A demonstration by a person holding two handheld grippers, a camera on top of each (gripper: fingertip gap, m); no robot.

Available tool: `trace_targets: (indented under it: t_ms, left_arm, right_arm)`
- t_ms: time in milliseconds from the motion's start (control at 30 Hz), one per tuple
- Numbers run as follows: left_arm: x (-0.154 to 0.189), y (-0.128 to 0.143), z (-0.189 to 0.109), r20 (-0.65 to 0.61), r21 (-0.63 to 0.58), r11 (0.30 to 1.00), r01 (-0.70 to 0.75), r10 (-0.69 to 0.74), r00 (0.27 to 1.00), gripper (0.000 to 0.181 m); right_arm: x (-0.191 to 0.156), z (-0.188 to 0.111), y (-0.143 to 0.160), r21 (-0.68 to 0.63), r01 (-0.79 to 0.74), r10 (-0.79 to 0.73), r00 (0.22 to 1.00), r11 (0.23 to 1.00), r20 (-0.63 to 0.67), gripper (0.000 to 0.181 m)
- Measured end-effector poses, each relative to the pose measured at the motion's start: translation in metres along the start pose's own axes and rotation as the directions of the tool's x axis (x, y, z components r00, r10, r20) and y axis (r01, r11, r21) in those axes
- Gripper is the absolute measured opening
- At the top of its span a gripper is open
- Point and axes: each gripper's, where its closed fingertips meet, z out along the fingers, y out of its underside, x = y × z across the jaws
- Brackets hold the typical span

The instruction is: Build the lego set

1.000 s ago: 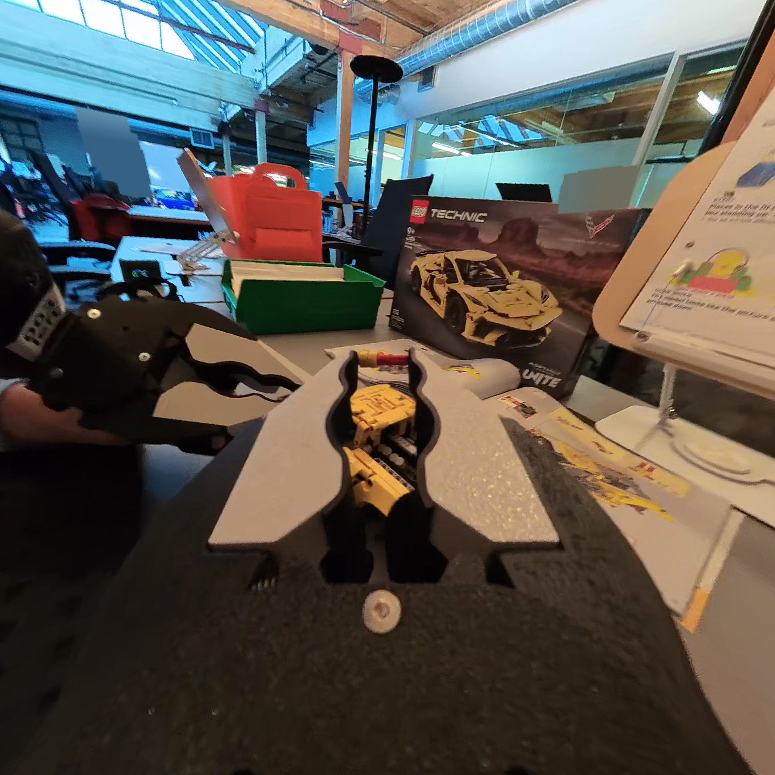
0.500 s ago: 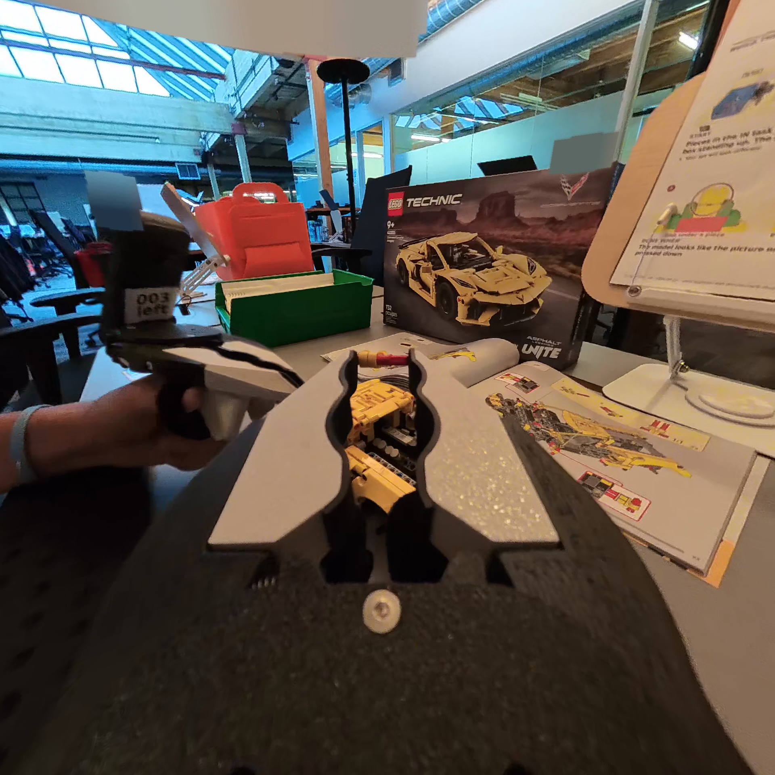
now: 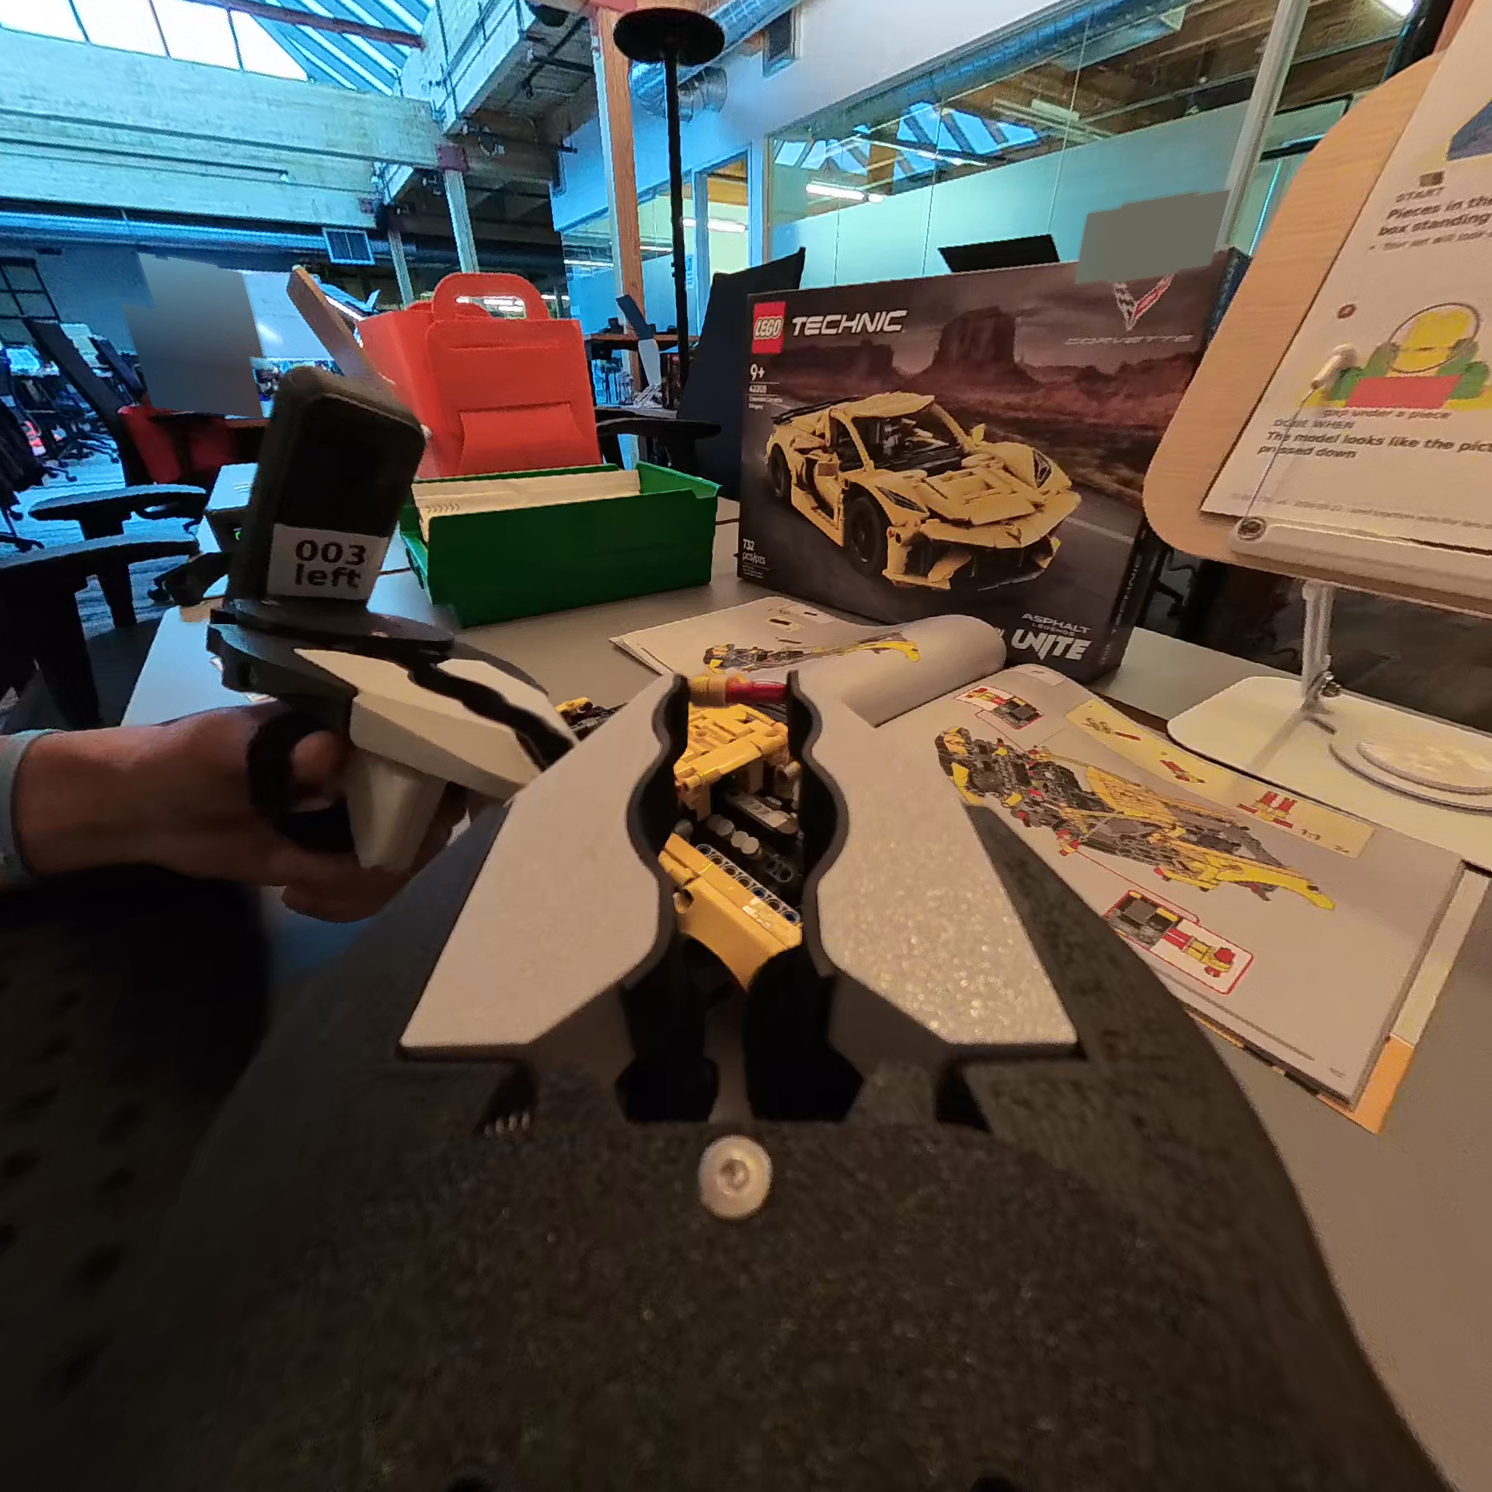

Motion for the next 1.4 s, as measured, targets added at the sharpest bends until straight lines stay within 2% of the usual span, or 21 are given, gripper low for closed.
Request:
trace_targets:
  t_ms: [133, 233, 267, 333, 400, 567, 667, 767, 833, 1000, 1133, 1233, 1400]
  left_arm:
    - [-0.013, -0.003, -0.003, 0.094, 0.005, 0.998, -0.067, 0.066, 0.993, 0.016]
    - [-0.027, -0.006, -0.009, 0.241, -0.044, 0.966, -0.254, 0.257, 0.936, 0.019]
    - [-0.035, -0.005, -0.012, 0.318, -0.105, 0.935, -0.337, 0.353, 0.880, 0.019]
    - [-0.056, 0.002, -0.023, 0.455, -0.311, 0.836, -0.452, 0.548, 0.702, 0.020]
    - [-0.055, 0.008, -0.024, 0.441, -0.421, 0.732, -0.536, 0.682, 0.584, 0.019]
    - [-0.031, 0.010, -0.017, 0.363, -0.480, 0.528, -0.700, 0.846, 0.390, 0.021]
    - [-0.017, 0.013, -0.012, 0.317, -0.497, 0.403, -0.768, 0.909, 0.271, 0.022]
    - [-0.013, 0.013, -0.011, 0.311, -0.526, 0.316, -0.790, 0.936, 0.167, 0.019]
    - [-0.012, 0.015, -0.011, 0.299, -0.531, 0.301, -0.792, 0.941, 0.157, 0.007]
    - [-0.015, 0.017, -0.012, 0.289, -0.557, 0.304, -0.773, 0.943, 0.163, 0.007]
    - [-0.017, 0.015, -0.014, 0.294, -0.575, 0.295, -0.763, 0.945, 0.144, 0.006]
    - [-0.019, 0.014, -0.015, 0.295, -0.589, 0.279, -0.758, 0.948, 0.120, 0.006]
    - [-0.022, 0.014, -0.016, 0.296, -0.594, 0.291, -0.750, 0.946, 0.133, 0.006]
  right_arm:
    - [-0.008, 0.003, 0.005, -0.021, -0.021, 0.022, 0.998, 1.000, 0.057, 0.022]
    - [-0.027, 0.005, 0.010, -0.052, -0.124, 0.131, 0.974, 0.991, 0.183, 0.022]
    - [-0.030, 0.006, 0.014, -0.077, -0.166, 0.178, 0.962, 0.983, 0.206, 0.022]
    - [-0.034, 0.006, 0.022, -0.143, -0.252, 0.280, 0.930, 0.957, 0.238, 0.022]
    - [-0.040, 0.005, 0.025, -0.186, -0.337, 0.379, 0.882, 0.923, 0.281, 0.022]
    - [-0.042, 0.001, 0.029, -0.221, -0.416, 0.467, 0.831, 0.882, 0.302, 0.022]
    - [-0.045, 0.003, 0.036, -0.255, -0.382, 0.447, 0.845, 0.888, 0.293, 0.022]
    - [-0.056, 0.004, 0.042, -0.292, -0.335, 0.421, 0.850, 0.896, 0.315, 0.022]
    - [-0.064, 0.005, 0.045, -0.314, -0.308, 0.408, 0.849, 0.898, 0.337, 0.022]
    - [-0.064, 0.007, 0.047, -0.318, -0.315, 0.417, 0.845, 0.894, 0.336, 0.022]
    - [-0.066, 0.008, 0.047, -0.296, -0.265, 0.359, 0.873, 0.918, 0.330, 0.033]
    - [-0.068, 0.009, 0.048, -0.296, -0.241, 0.336, 0.882, 0.924, 0.330, 0.034]
    - [-0.066, 0.009, 0.045, -0.278, -0.238, 0.324, 0.889, 0.931, 0.324, 0.034]
